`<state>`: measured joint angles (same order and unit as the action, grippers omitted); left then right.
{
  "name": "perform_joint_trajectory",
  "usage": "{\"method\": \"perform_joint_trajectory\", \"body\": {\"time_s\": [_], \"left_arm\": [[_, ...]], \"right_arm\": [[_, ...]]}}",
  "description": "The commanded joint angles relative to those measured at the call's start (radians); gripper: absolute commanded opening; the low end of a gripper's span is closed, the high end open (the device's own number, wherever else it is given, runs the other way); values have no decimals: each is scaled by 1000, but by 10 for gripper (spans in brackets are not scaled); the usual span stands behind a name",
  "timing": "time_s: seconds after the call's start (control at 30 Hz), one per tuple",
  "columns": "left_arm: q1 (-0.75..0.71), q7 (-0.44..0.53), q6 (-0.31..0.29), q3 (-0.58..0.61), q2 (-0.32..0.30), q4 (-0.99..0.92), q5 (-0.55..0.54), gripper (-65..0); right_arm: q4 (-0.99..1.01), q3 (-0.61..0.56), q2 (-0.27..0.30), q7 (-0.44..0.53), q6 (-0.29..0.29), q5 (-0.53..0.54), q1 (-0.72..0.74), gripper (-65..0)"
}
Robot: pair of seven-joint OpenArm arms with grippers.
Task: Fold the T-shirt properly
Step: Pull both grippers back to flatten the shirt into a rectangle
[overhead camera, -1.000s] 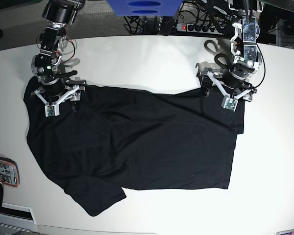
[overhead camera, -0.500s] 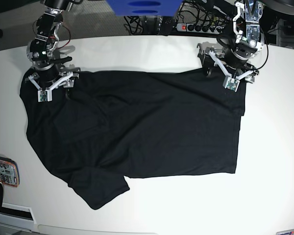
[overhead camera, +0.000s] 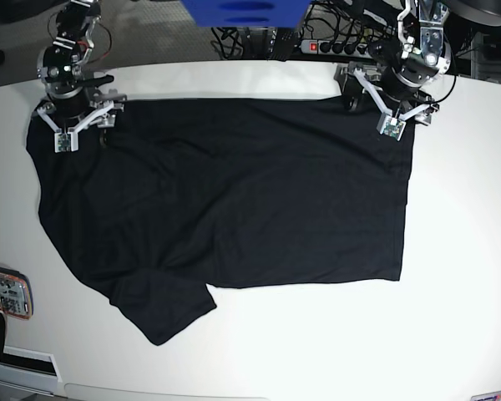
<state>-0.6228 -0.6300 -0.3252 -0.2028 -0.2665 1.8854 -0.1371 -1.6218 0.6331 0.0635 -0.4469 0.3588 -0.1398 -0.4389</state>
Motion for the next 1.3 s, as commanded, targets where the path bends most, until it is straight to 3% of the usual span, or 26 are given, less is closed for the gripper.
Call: {"method": "perform_joint_trajectory", "body": {"time_s": [0.0, 0.1, 0.4, 0.63, 1.27], "left_arm": [[-38, -44, -2, -7, -9, 7, 4, -77], [-61, -44, -2, -1, -40, 24, -37, -77], [-95, -46, -2, -5, -43, 41, -48, -77], [-118, -172, -2, 1, -43, 105, -49, -77], [-180, -172, -2, -7, -40, 138, -49, -77]], "right_arm": [[-10, 12, 9, -82, -17, -68, -25, -152], [-36, 12, 8, -82, -17, -67, -59, -152], [-50, 40, 9, -83, -17, -67, -85, -152], [-87, 41, 9, -83, -17, -71, -111, -152], [-107, 40, 9, -134, -17, -68, -107, -152]]}}
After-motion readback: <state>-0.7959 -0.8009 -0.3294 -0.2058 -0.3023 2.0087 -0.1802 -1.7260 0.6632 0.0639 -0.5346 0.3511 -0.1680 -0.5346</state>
